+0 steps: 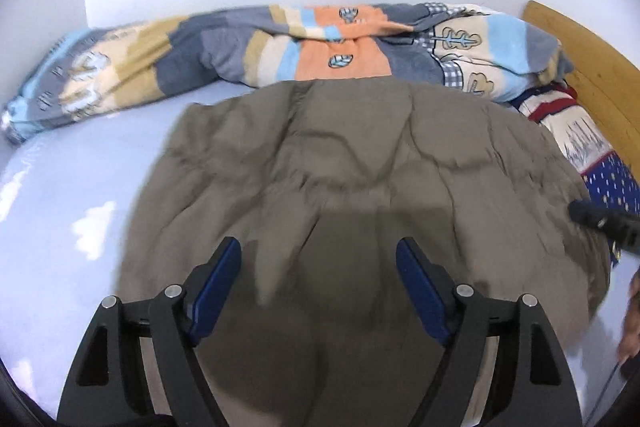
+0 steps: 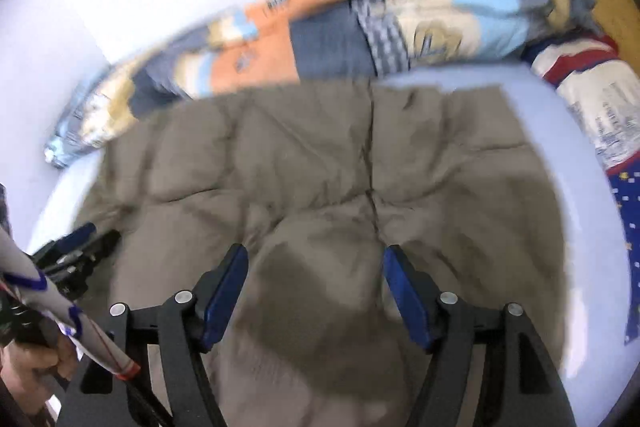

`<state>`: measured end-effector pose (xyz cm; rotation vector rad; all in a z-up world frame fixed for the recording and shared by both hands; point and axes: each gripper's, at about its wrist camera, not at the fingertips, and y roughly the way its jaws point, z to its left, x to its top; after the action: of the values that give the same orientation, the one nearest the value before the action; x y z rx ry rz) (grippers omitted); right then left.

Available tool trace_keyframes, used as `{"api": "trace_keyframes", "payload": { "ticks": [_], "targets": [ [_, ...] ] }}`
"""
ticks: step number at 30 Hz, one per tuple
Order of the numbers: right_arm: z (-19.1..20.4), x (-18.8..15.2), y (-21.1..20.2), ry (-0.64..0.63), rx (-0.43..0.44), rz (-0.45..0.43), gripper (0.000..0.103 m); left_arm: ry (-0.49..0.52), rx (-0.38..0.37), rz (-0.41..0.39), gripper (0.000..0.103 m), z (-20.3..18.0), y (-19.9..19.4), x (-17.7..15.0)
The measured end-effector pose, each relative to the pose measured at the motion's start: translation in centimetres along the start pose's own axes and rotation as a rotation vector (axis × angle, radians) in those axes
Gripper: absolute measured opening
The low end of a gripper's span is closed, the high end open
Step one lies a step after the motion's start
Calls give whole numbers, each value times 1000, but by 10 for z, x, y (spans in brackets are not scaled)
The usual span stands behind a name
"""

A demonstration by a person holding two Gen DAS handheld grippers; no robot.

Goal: Fold large clothes
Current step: 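Press the folded coat flat with both open tools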

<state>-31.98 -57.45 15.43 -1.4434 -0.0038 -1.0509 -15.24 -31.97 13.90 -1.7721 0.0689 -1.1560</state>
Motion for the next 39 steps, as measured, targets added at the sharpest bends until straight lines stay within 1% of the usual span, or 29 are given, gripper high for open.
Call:
{"api": "trace_keyframes", "payload": {
  "ticks": [2,4,6,7,9,10,11,12,13,15,16,18,19,20,23,27,29,32,34,35,36,38,39],
  "targets": [
    [2,-20,-33,-2,-38,-34,75,15,13,-5,80,5,-24,-17],
    [5,-43,-56,11,-32,-39,75,4,33,-8,80,9,-43,-33],
    [7,-69,-77,27,-19,-63,75,-32,26,-19,80,15,-62,-49],
    [9,-77,-85,27,-21,-71,75,-51,45,-25,80,18,-68,-56],
    [12,-90,-98,29,-51,-93,72,-84,80,-43,80,24,-77,-68],
    [12,-94,-104,45,-59,-102,72,-85,97,-53,80,26,-78,-72],
    [13,-98,-108,56,-48,-107,72,-81,113,-55,80,27,-77,-74],
    [15,-99,-108,55,-42,-112,72,-78,114,-49,80,30,-72,-75],
    [16,-100,-107,47,-47,-119,72,-82,110,-46,80,33,-68,-74],
    [14,-99,-96,34,-61,-109,71,-93,139,-43,80,38,-60,-77],
    [10,-98,-89,39,-68,-103,71,-96,152,-33,80,40,-54,-77],
    [-1,-97,-77,66,-82,-87,71,-119,150,10,80,44,-41,-76],
    [-6,-95,-70,71,-88,-72,71,-133,150,26,80,45,-35,-76],
    [-10,-94,-60,72,-94,-39,71,-147,151,38,80,45,-30,-76],
    [-17,-98,-40,79,-98,17,71,-159,177,58,81,42,-20,-78],
    [-14,-102,-19,43,-135,75,72,-140,215,91,83,36,-10,-79],
    [-17,-103,-9,59,-136,107,73,-121,233,92,83,33,-10,-80],
    [-18,-104,-8,54,-147,117,73,-100,263,63,82,26,-19,-76],
    [-16,-101,-16,66,-156,102,72,-77,271,4,82,19,-33,-71],
    [-13,-99,-25,69,-154,70,69,-64,268,-31,82,14,-40,-68],
    [-9,-96,-33,62,-147,39,68,-44,262,-79,82,7,-49,-65],
    [5,-90,-48,18,-137,-44,68,-1,248,-133,82,-7,-58,-62],
    [11,-90,-52,1,-129,-71,68,20,236,-144,82,-14,-59,-62]
  ]
}}
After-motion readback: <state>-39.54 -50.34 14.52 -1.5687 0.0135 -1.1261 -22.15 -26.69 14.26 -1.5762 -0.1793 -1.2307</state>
